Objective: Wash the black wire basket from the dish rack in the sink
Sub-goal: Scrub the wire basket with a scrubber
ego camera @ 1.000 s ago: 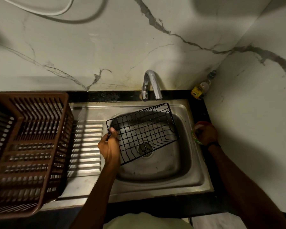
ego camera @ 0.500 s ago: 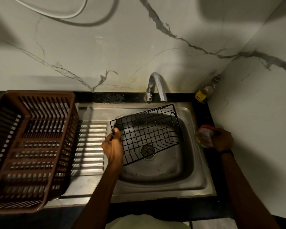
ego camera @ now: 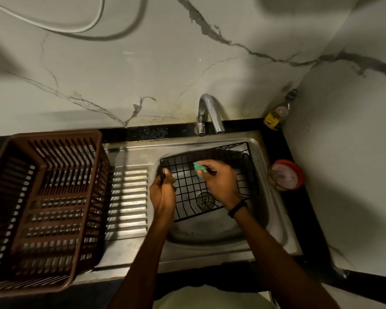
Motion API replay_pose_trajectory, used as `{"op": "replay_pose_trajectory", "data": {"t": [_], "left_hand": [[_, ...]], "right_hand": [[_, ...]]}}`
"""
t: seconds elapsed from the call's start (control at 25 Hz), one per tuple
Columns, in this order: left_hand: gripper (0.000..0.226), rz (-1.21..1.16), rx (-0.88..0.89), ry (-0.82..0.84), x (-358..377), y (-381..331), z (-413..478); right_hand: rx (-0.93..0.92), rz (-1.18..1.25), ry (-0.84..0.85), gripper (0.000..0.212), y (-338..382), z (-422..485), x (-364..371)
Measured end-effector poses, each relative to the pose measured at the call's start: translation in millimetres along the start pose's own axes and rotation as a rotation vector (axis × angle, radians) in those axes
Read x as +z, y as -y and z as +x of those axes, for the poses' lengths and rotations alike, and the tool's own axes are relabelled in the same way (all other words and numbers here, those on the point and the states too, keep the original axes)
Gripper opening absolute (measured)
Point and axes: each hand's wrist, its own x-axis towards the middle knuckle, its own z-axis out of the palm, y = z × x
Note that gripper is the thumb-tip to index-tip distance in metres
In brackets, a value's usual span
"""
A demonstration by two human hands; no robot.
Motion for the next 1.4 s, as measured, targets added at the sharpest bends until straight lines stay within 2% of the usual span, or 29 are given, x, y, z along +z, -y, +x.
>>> {"op": "replay_pose_trajectory", "data": {"t": [0.04, 0.12, 0.24, 0.28, 0.32, 0.36, 0.44, 0.52, 0.56, 0.64, 0.76, 0.8, 0.84, 0.88, 0.92, 0.96, 1.0, 1.08, 1.12, 1.16, 1.24, 1.28, 1.32, 1.36, 1.4], "left_hand": [[0.049, 0.051, 0.000, 0.037, -1, 0, 0], [0.071, 0.153, 0.012, 0.094, -3, -1, 1], [0.068, 0.117, 0.007, 0.082, -11, -3, 7], [0.074, 0.100, 0.010, 0.084, -13, -4, 6], [0.082, 0.110, 0.016, 0.085, -13, -4, 5], [0.087, 0.140, 0.029, 0.088, -11, -4, 4], [0.089, 0.184, 0.040, 0.084, -5, -3, 4], [0.090, 0.189, 0.013, 0.077, -2, -7, 4], [0.090, 0.176, -0.001, 0.079, -3, -5, 5], [0.089, 0.161, -0.024, 0.077, -8, -3, 7], [0.071, 0.204, -0.040, 0.077, -7, -7, 4], [0.068, 0.210, -0.046, 0.078, -6, -11, 3], [0.067, 0.206, -0.046, 0.078, -6, -12, 3], [0.064, 0.190, -0.040, 0.074, -6, -12, 3], [0.062, 0.174, -0.029, 0.071, -7, -11, 3], [0.063, 0.158, -0.016, 0.061, -9, -7, 4], [0.065, 0.146, -0.010, 0.058, -10, -6, 3], [0.061, 0.151, -0.002, 0.055, -8, -5, 0], [0.057, 0.169, 0.016, 0.067, -2, -8, -3], [0.052, 0.198, 0.039, 0.071, 2, -8, -5], [0.049, 0.209, 0.073, 0.041, 2, -7, -5], [0.049, 0.211, 0.068, 0.042, 3, -6, -5], [0.048, 0.210, 0.061, 0.043, 2, -6, -4], [0.047, 0.198, 0.046, 0.036, -1, -6, -4], [0.045, 0.180, 0.035, 0.033, -3, -7, -4]], "right_hand": [[-0.106, -0.113, 0.027, 0.023, 1, 9, 13], [-0.197, -0.225, 0.151, 0.021, 2, 14, 37], [-0.419, -0.345, 0.464, 0.017, -7, -4, 55], [-0.513, -0.430, 0.528, 0.016, -11, -6, 50], [-0.538, -0.456, 0.517, 0.016, -14, -2, 45], [-0.456, -0.455, 0.456, 0.015, -10, 5, 39], [-0.405, -0.440, 0.278, 0.019, -3, 11, 36], [-0.469, -0.384, 0.337, 0.023, -3, 11, 47], [-0.457, -0.397, 0.419, 0.024, 2, 8, 49], [-0.335, -0.377, 0.494, 0.026, -1, 13, 44], [-0.134, -0.345, 0.237, 0.028, -2, 24, 40], [-0.153, -0.288, 0.281, 0.025, 6, 19, 44], [-0.211, -0.268, 0.396, 0.023, 11, 9, 51], [-0.284, -0.306, 0.497, 0.019, 10, -4, 52], [-0.377, -0.357, 0.529, 0.018, 3, -7, 48], [-0.342, -0.361, 0.491, 0.019, -5, 0, 39], [-0.205, -0.351, 0.371, 0.022, -15, 10, 31], [0.165, -0.351, 0.020, 0.026, -28, 23, 16], [0.269, -0.357, -0.076, 0.025, -28, 21, 19], [0.239, -0.357, -0.076, 0.021, -23, 16, 26], [-0.087, -0.369, 0.125, 0.012, -5, -9, 57], [-0.203, -0.363, 0.171, 0.010, -8, -16, 59], [-0.157, -0.321, 0.162, 0.012, -13, -12, 52], [0.006, -0.275, 0.050, 0.015, -21, 0, 45], [0.246, -0.227, -0.126, 0.018, -31, 12, 34]]}}
